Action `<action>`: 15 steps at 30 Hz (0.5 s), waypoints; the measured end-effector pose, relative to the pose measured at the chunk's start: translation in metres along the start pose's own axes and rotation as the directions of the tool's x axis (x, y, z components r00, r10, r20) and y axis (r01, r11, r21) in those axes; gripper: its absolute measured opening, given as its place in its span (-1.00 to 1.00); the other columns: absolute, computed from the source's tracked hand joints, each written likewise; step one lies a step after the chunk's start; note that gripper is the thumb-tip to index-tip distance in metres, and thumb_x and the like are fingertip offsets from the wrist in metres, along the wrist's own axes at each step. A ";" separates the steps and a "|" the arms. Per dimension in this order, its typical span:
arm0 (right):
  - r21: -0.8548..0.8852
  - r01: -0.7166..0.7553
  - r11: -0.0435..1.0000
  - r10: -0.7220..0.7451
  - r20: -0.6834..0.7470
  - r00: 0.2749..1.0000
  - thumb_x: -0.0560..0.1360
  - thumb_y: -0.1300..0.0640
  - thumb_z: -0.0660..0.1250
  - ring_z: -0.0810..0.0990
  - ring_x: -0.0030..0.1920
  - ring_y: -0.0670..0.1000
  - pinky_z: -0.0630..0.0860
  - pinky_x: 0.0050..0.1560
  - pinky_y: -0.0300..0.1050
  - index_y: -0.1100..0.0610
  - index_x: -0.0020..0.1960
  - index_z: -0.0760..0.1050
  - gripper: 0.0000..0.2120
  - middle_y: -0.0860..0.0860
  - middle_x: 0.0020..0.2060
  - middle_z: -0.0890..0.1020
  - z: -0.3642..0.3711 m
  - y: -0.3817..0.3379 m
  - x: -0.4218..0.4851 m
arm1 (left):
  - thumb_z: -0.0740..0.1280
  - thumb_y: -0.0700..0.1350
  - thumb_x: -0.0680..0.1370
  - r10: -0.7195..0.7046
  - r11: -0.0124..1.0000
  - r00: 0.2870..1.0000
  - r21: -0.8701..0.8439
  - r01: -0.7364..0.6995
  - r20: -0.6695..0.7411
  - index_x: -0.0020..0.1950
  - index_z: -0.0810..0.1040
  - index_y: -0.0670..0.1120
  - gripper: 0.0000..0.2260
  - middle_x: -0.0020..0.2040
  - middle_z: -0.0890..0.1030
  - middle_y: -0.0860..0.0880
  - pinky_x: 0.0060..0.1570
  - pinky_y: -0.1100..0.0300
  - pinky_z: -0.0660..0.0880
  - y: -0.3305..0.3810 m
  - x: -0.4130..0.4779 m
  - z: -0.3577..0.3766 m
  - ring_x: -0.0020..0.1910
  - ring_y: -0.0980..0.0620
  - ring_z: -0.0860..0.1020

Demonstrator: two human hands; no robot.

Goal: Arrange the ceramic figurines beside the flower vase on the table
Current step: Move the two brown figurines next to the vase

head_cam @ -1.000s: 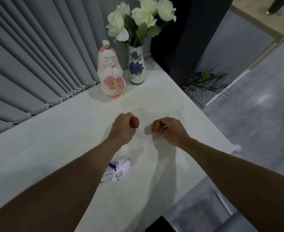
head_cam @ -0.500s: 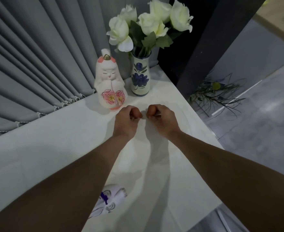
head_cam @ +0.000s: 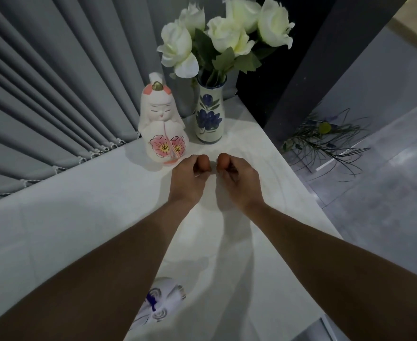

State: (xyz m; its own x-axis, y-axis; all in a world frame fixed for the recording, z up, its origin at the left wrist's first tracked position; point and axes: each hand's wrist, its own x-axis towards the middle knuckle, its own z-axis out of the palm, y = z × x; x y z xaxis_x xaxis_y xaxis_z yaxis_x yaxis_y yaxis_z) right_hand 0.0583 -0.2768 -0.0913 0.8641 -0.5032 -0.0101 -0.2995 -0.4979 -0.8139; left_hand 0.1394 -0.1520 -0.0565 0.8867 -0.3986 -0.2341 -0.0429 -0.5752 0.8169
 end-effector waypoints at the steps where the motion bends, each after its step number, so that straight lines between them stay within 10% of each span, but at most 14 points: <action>1: -0.001 -0.007 1.000 0.007 -0.001 1.000 0.51 0.32 0.29 0.59 -0.06 -0.02 0.52 -0.04 -0.22 0.02 -0.11 0.49 -0.80 -0.07 -0.13 0.63 0.001 0.000 0.000 | 0.41 -0.32 0.49 -0.001 1.000 1.000 0.014 0.001 -0.003 -0.01 0.58 -0.17 -0.88 -0.10 0.60 0.02 -0.05 0.37 0.42 0.002 0.000 0.000 -0.11 0.05 0.55; 5: 0.020 -0.039 0.999 0.039 -0.011 0.999 0.53 0.29 0.30 0.60 -0.02 -0.07 0.52 0.01 -0.27 0.00 -0.08 0.52 -0.80 -0.10 -0.07 0.65 0.002 0.002 -0.001 | 0.39 -0.34 0.51 -0.009 1.000 1.000 0.012 0.009 -0.005 0.07 0.58 -0.19 -0.83 -0.08 0.58 0.03 -0.18 0.61 0.36 0.003 0.001 -0.002 -0.11 0.08 0.53; 15: -0.019 -0.094 0.995 0.095 0.032 0.995 0.56 0.23 0.35 0.60 0.02 -0.02 0.59 0.12 -0.09 0.01 0.03 0.56 -0.87 -0.06 -0.01 0.65 0.000 -0.001 -0.002 | 0.44 -0.31 0.49 -0.032 0.999 0.995 -0.016 0.033 0.094 0.12 0.55 -0.14 -0.77 -0.01 0.62 -0.01 0.12 0.24 0.48 0.002 0.003 -0.006 0.03 0.01 0.62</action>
State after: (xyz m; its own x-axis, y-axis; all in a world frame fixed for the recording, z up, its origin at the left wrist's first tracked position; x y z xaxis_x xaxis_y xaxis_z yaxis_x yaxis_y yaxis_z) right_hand 0.0572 -0.2757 -0.0905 0.8442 -0.5254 -0.1060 -0.3875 -0.4616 -0.7980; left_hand 0.1446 -0.1502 -0.0526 0.8403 -0.4457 -0.3087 -0.0061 -0.5771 0.8167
